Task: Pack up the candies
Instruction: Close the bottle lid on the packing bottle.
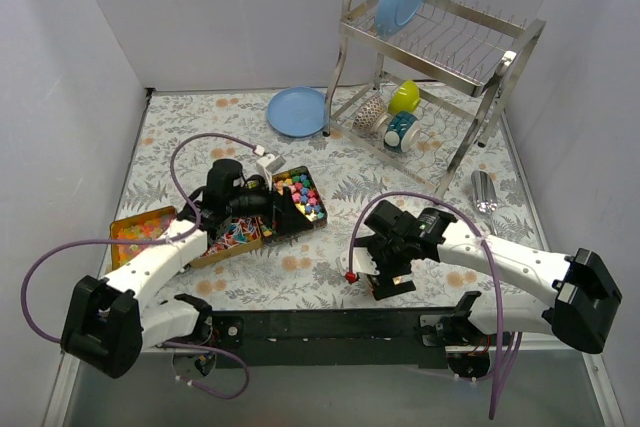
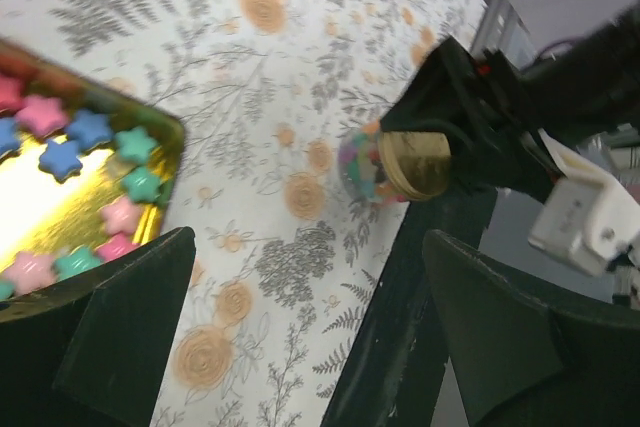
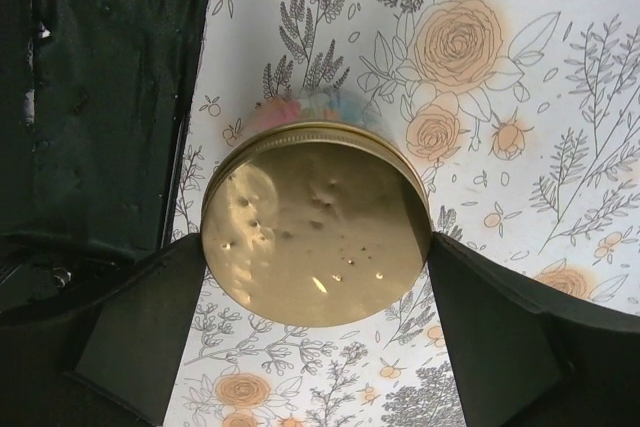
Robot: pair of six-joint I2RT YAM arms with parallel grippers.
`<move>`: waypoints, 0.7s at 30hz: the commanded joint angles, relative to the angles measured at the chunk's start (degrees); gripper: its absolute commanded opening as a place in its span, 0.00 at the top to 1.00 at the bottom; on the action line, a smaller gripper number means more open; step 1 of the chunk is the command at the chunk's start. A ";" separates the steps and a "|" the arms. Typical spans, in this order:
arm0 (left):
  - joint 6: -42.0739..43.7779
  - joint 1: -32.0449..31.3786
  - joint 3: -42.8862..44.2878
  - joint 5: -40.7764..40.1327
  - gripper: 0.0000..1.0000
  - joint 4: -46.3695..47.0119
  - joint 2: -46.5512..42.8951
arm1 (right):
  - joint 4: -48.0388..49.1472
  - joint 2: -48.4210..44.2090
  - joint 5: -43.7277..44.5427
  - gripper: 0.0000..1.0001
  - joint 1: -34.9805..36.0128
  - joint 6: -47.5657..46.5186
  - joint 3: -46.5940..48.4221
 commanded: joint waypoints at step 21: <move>13.05 -37.31 -23.15 -27.80 0.02 71.97 25.85 | -7.91 -9.30 4.00 0.02 -11.87 21.85 11.78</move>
